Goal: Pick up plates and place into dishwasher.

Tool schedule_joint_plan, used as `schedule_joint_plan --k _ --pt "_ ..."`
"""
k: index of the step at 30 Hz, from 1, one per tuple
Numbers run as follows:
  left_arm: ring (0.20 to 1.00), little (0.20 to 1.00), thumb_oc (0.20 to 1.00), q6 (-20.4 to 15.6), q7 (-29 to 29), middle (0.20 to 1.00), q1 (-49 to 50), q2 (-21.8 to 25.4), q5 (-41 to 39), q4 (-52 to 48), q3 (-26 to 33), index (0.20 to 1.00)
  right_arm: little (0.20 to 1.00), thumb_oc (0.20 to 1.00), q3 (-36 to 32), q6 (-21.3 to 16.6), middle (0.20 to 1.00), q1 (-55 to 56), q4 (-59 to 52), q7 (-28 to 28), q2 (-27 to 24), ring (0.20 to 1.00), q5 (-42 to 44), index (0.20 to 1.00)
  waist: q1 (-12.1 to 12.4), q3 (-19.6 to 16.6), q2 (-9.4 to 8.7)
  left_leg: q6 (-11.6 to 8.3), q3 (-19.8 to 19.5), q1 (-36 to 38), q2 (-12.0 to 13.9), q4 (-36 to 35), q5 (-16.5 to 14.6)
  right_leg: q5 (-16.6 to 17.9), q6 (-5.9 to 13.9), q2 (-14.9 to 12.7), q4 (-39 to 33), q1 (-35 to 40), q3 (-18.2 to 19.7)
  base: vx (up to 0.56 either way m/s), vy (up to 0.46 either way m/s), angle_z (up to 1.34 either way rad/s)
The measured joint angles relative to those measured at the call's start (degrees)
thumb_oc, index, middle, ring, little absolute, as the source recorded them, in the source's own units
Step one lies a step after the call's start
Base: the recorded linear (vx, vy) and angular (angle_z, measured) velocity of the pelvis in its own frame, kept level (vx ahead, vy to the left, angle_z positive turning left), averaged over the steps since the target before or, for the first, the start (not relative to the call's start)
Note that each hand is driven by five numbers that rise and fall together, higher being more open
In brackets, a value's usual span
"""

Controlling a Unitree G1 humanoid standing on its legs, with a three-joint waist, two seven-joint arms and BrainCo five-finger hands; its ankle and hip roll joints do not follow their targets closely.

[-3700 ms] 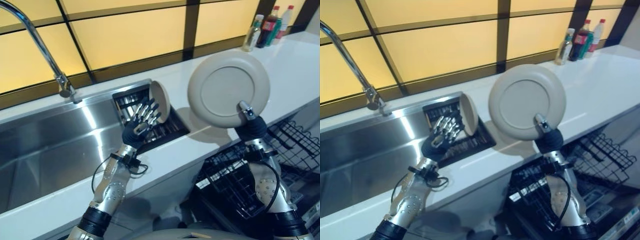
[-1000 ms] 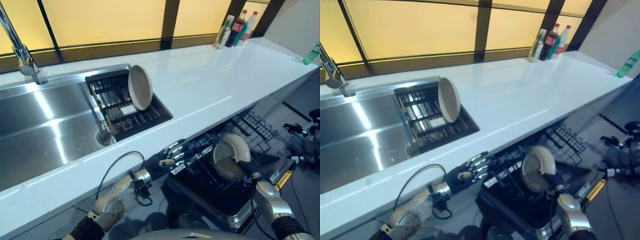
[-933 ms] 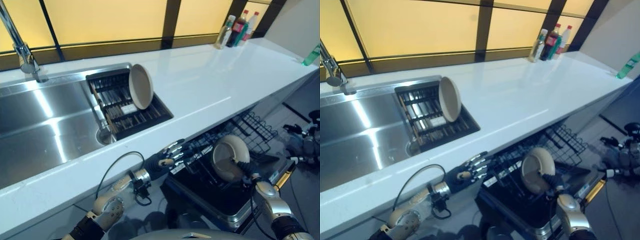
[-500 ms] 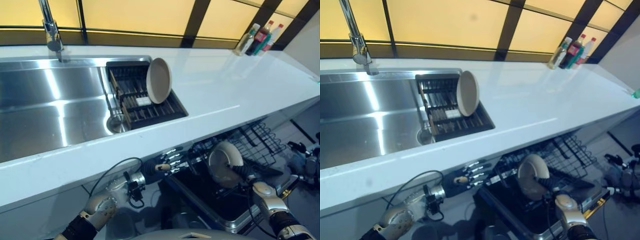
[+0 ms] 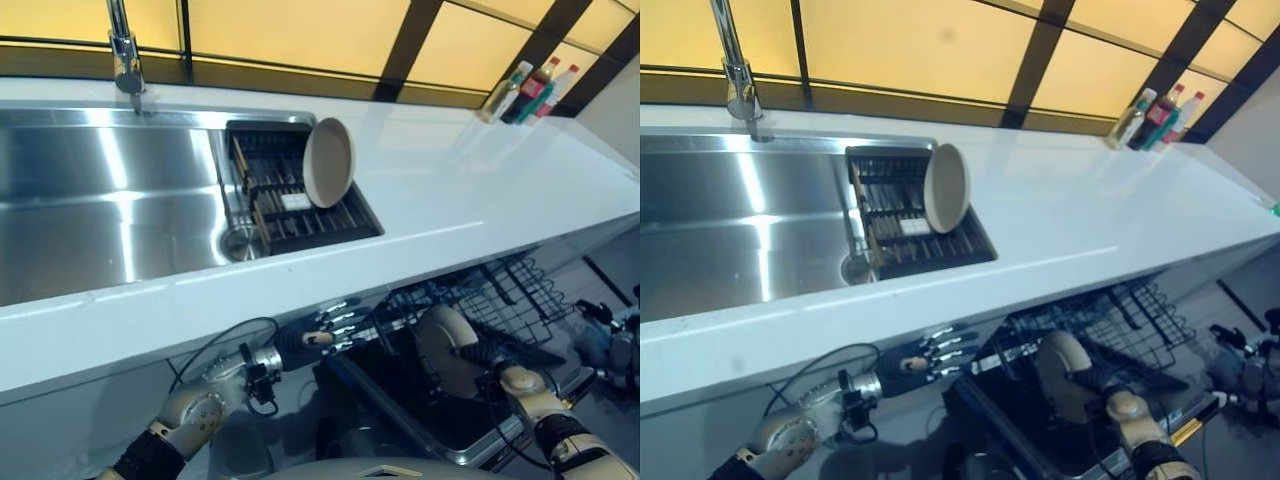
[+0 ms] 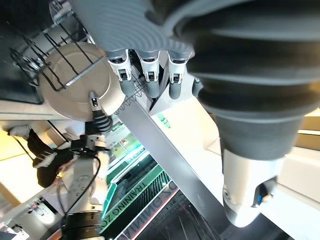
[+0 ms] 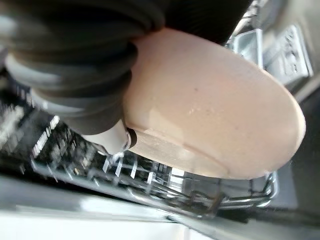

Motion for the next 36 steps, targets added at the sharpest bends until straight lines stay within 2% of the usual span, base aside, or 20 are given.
schedule_joint_plan --k 9,12,21,24,25,26,29,32,36 --pt "1.0 1.0 1.0 2.59 -1.5 1.0 0.07 -0.3 -0.09 0.01 -0.21 1.0 0.2 0.2 1.67 0.54 0.2 -4.16 5.28 0.29 -0.06 0.2 -7.01 0.2 0.99 -2.09 3.79 0.29 -0.04 1.57 -0.59 -1.04 -0.26 0.32 0.06 -0.67 2.35 0.1 -0.01 0.04 0.031 0.02" --pt "1.0 1.0 1.0 2.64 -1.55 1.0 0.12 -0.63 -0.13 0.01 -0.22 1.0 0.2 0.2 1.68 0.83 0.2 -4.1 6.06 0.16 -0.04 0.2 -7.16 0.2 0.99 -3.18 4.87 0.47 0.11 2.49 -0.64 -2.45 0.21 0.83 0.81 -0.68 3.28 -0.2 -0.01 0.0 0.0 0.0" --pt "1.0 1.0 1.0 2.64 -1.38 1.0 0.08 -0.61 -0.19 0.01 -0.24 1.0 0.2 0.2 1.68 1.1 0.2 -4.06 6.76 -0.52 0.33 0.2 -9.35 0.2 1.03 -3.59 4.64 0.58 0.22 2.85 -0.65 -3.79 0.44 0.96 0.94 -0.73 3.2 -0.22 -0.08 0.0 -0.002 0.02" --pt "1.0 1.0 1.0 2.69 -1.39 1.0 0.09 -0.35 -0.22 0.0 -0.22 1.0 0.2 0.2 1.68 1.2 0.2 -3.95 6.76 -0.9 0.99 0.2 -9.87 0.2 1.12 -4.35 3.5 0.58 0.84 2.3 -0.91 -3.38 0.45 -0.56 1.65 -1.14 2.01 -0.03 -0.12 0.0 0.0 0.0" --pt "1.0 1.0 1.0 2.7 -1.32 1.0 0.03 -0.44 -0.24 0.03 -0.22 1.0 0.536 0.536 1.68 1.23 0.536 -3.95 6.75 -0.96 1.02 0.536 -9.88 0.536 1.03 -4.57 3.22 0.59 0.88 1.66 -0.96 -2.43 0.45 -1.51 0.04 -1.1 1.18 -0.01 -0.17 0.0 -0.016 0.04" --pt "1.0 1.0 1.0 2.79 -1.32 1.0 0.11 -0.54 -0.3 0.02 -0.3 1.0 1.0 1.0 1.7 1.47 1.0 -3.88 6.9 -0.99 1.15 1.0 -9.88 1.0 1.06 -4.56 3.25 0.6 0.86 1.56 -0.72 -1.77 0.48 -1.87 -0.24 -0.98 1.27 0.02 -0.24 -0.01 -0.015 0.04" --pt "1.0 1.0 1.0 2.88 -1.18 1.0 0.09 -0.55 -0.62 0.01 -0.3 1.0 1.0 1.0 1.69 2.46 1.0 -3.87 8.11 -3.48 1.24 1.0 -11.62 1.0 1.05 -4.88 2.96 0.19 0.85 0.74 -0.49 -0.31 0.15 -1.85 0.11 -1.15 1.25 -0.01 -0.25 0.0 0.0 0.0" --pt "1.0 1.0 1.0 3.09 -1.1 1.0 0.06 -0.5 -0.62 0.02 -0.4 1.0 1.0 1.0 1.66 2.75 1.0 -3.89 8.12 -4.84 1.18 1.0 -11.67 1.0 0.99 -5.13 2.53 0.86 1.04 0.65 -0.89 0.0 -0.36 -0.1 0.69 -1.58 1.45 -0.01 -0.14 0.0 0.0 0.0" --pt "1.0 1.0 1.0 3.42 -1.09 1.0 0.1 -0.23 -0.61 0.02 -0.83 1.0 1.0 1.0 1.63 2.73 1.0 -3.89 8.12 -5.59 1.12 1.0 -11.65 1.0 0.94 -4.48 3.48 1.3 1.17 1.79 -0.45 -1.54 -0.2 2.25 1.76 -1.27 3.23 -0.56 -0.1 0.0 0.001 -0.01"
